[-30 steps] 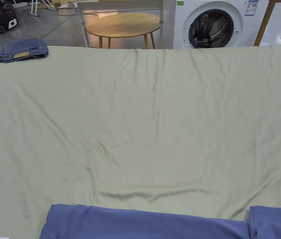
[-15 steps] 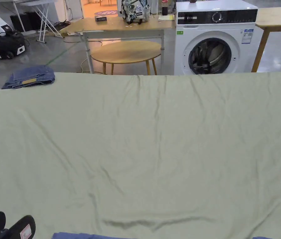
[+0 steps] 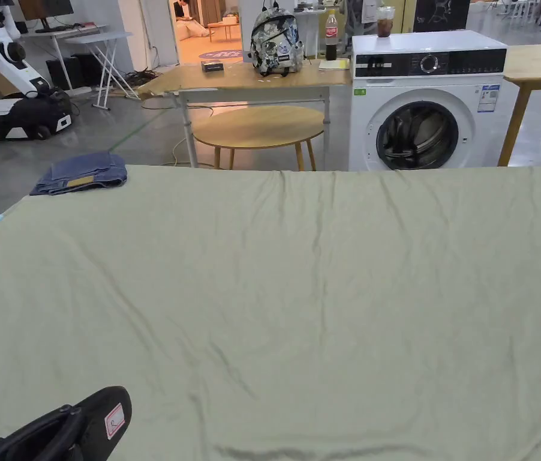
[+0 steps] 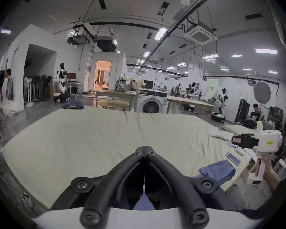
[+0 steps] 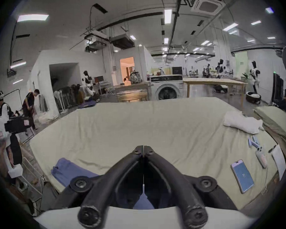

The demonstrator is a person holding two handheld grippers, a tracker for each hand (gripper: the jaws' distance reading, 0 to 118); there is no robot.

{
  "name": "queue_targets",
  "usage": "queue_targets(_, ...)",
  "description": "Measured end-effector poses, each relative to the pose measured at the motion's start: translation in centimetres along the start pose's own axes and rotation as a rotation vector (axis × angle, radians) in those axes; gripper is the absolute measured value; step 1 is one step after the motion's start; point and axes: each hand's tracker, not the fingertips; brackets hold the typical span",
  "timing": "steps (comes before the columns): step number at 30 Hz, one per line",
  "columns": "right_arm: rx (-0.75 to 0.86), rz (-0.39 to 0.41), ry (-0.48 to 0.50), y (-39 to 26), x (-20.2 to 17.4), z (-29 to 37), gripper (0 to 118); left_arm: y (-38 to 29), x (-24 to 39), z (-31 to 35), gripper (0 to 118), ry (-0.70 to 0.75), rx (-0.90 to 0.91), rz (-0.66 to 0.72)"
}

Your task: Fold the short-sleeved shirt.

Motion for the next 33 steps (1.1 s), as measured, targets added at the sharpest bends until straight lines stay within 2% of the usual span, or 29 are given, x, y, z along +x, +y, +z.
queue_targets(2,-0.008,0.002,0.003,-0.1,-0.2,-0.2,0,-0.4,-1.4,0.0,0,0.022,0.012,0.060)
queue_targets(3,-0.010,0.001,0.004,-0.2,-0.1,-0.1,0,-0.7,-2.5,-0.2,4,0.042,-0.010,0.104)
queue_targets(4,-0.019,-0.003,0.018,-0.3,0.1,-0.1,0,-1.1,-4.4,-0.7,25,0.042,-0.068,0.161)
queue_targets(5,-0.026,-0.012,0.029,-0.5,0.3,0.0,0,-1.6,-6.4,-1.4,60,0.023,-0.160,0.219)
queue_targets(6,-0.031,-0.021,0.036,-0.8,0.5,0.1,0,-2.4,-8.5,-2.2,71,-0.004,-0.253,0.274)
queue_targets(8,-0.056,-0.041,0.043,-1.3,1.0,0.1,0,-5.9,-13.8,-3.7,71,-0.055,-0.379,0.438)
queue_targets(10,-0.084,-0.068,0.031,-1.9,1.4,0.2,0,-9.5,-17.1,-4.6,71,-0.107,-0.431,0.567)
queue_targets(13,-0.108,-0.104,0.028,-2.5,2.1,0.4,0,-13.2,-19.6,-6.2,70,-0.105,-0.480,0.657)
queue_targets(16,-0.126,-0.124,0.017,-2.9,2.5,0.5,0,-16.6,-21.0,-8.1,70,-0.135,-0.517,0.739)
queue_targets(17,-0.131,-0.129,0.013,-3.0,2.7,0.5,0,-17.2,-21.3,-8.5,70,-0.196,-0.511,0.783)
queue_targets(18,-0.134,-0.135,0.006,-3.6,3.3,0.5,0,-17.4,-21.3,-8.9,70,-0.255,-0.459,0.831)
queue_targets(20,-0.143,-0.152,0.005,-3.8,3.8,0.4,0,-17.7,-20.4,-10.2,70,-0.275,-0.417,0.942)
queue_targets(22,-0.144,-0.161,0.001,-4.0,3.8,0.5,0,-18.1,-19.7,-11.7,69,-0.323,-0.462,0.961)
queue_targets(24,-0.156,-0.162,-0.003,-4.1,3.8,0.4,0,-17.5,-18.0,-12.6,51,-0.329,-0.535,0.930)
queue_targets(25,-0.159,-0.156,-0.009,-4.2,3.8,0.4,0,-17.3,-17.4,-13.2,35,-0.335,-0.567,0.928)
queue_targets(26,-0.162,-0.149,-0.014,-4.3,3.7,0.5,0,-17.0,-16.7,-13.2,6,-0.315,-0.580,0.918)
queue_targets(28,-0.169,-0.143,-0.019,-4.4,3.8,0.6,0,-16.1,-17.9,-12.4,5,-0.275,-0.492,0.881)
queue_targets(30,-0.172,-0.150,-0.020,-4.5,3.9,0.8,0,-14.2,-18.6,-11.0,5,-0.179,-0.452,0.929)
queue_targets(32,-0.170,-0.162,-0.015,-4.7,4.2,0.8,0,-11.2,-18.3,-8.9,5,-0.220,-0.411,0.856)
queue_targets(33,-0.172,-0.165,-0.013,-4.7,4.4,0.7,0,-9.6,-18.7,-8.0,5,-0.150,-0.384,0.816)
